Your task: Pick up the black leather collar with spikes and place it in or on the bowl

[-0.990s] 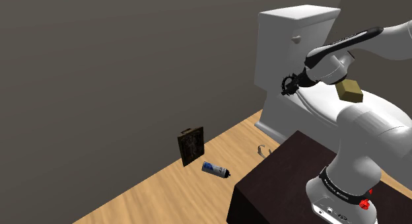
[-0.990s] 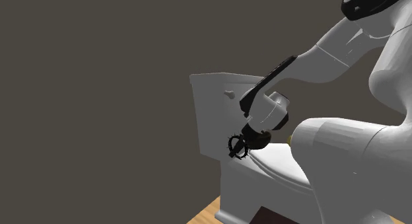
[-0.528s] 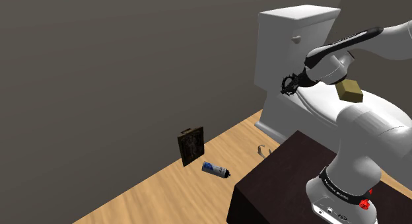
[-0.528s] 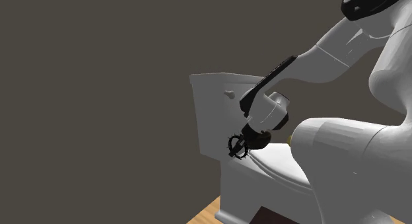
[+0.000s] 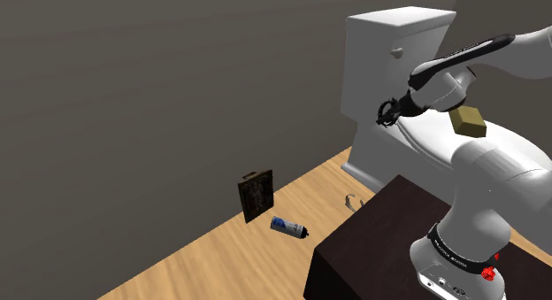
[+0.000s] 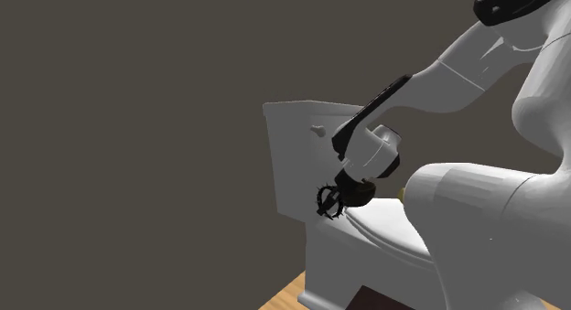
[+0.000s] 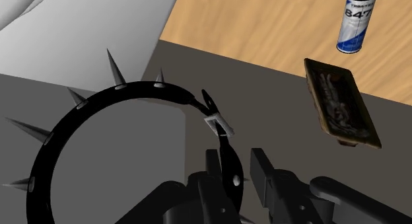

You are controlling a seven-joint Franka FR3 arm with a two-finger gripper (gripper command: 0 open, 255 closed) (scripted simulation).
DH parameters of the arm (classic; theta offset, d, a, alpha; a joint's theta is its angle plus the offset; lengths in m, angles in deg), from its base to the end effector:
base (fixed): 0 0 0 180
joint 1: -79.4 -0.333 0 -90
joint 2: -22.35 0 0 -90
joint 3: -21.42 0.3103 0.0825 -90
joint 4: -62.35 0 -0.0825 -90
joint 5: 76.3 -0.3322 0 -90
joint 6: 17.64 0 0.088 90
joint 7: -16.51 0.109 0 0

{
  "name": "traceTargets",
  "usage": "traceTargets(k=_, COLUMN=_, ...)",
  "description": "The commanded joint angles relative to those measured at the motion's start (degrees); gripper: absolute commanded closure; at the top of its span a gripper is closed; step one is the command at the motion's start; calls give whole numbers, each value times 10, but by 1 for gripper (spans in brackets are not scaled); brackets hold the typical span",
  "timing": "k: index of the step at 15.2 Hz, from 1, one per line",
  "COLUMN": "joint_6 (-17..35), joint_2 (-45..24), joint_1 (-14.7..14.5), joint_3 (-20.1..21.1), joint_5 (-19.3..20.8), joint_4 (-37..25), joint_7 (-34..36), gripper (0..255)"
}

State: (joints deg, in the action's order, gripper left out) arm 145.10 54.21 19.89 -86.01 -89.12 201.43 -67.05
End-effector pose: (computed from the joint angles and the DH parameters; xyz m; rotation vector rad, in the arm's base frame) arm 0.3162 -0.3698 0.2911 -2.8771 -0.4370 -0.9484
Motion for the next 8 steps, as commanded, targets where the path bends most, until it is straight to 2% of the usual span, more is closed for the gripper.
traceTargets(k=1, joint_6=-12, joint_2=-10, joint_1=20, joint_3=22, joint_5=-5, joint_4=1, joint_7=3, gripper=255)
traceTargets(k=8, joint_6=-59, joint_2=-41, joint_1=95, joint_3=105, joint_5=-20, joint_4=-4, joint_7=17, gripper=255)
